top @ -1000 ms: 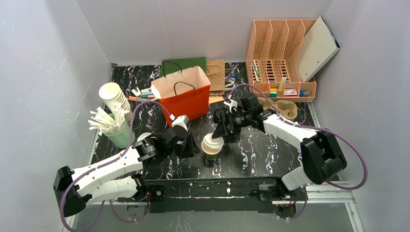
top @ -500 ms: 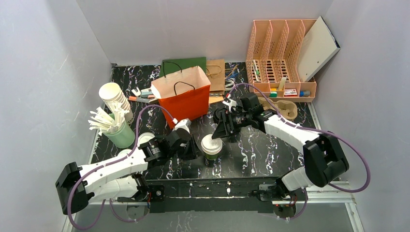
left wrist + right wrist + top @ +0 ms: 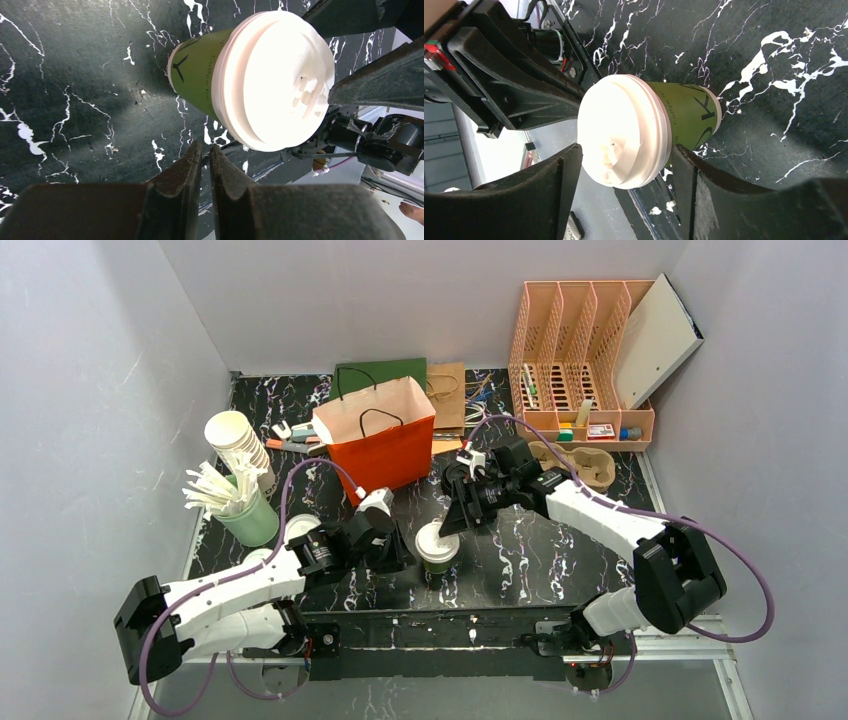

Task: Pack the takeout coffee
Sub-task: Close the cup lid on the coffee cup.

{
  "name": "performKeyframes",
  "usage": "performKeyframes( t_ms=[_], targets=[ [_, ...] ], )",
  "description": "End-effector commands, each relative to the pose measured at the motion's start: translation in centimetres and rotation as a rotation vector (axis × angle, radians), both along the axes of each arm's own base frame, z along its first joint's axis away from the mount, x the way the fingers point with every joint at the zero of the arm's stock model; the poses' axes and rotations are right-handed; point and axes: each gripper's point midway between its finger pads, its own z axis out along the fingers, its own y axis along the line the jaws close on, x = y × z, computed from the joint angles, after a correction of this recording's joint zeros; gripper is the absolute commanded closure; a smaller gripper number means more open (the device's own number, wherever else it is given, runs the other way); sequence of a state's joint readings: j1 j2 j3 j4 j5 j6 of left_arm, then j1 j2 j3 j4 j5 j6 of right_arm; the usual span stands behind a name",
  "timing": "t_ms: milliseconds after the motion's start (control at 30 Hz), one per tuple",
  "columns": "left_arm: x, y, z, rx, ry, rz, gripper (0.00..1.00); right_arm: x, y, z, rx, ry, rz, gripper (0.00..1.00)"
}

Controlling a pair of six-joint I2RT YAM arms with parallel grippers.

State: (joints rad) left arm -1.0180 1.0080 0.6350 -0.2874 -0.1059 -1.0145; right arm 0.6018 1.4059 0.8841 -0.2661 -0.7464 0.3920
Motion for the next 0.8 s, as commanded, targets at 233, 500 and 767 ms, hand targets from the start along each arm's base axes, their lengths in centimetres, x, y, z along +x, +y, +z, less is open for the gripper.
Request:
performKeyframes(
  t_ms=[233,500,767],
  targets=[
    [1.2,1.8,3.8,0.027,-0.106,0.034,0.89,1.6,-0.2,2.7,-0.021,-0.126,-0.048,0.19],
    [3.0,2.1,6.1,-0.09,-0.152,0.076,0.7,1.9,-0.9,3.4,-0.046,-0.164,-0.089,0.1],
    [4.8,1.5,6.4,-0.171,-0.149,0.073,0.63,2.0,-2.3,4.4,-0.073,-0.199,-0.198,0.16]
  ],
)
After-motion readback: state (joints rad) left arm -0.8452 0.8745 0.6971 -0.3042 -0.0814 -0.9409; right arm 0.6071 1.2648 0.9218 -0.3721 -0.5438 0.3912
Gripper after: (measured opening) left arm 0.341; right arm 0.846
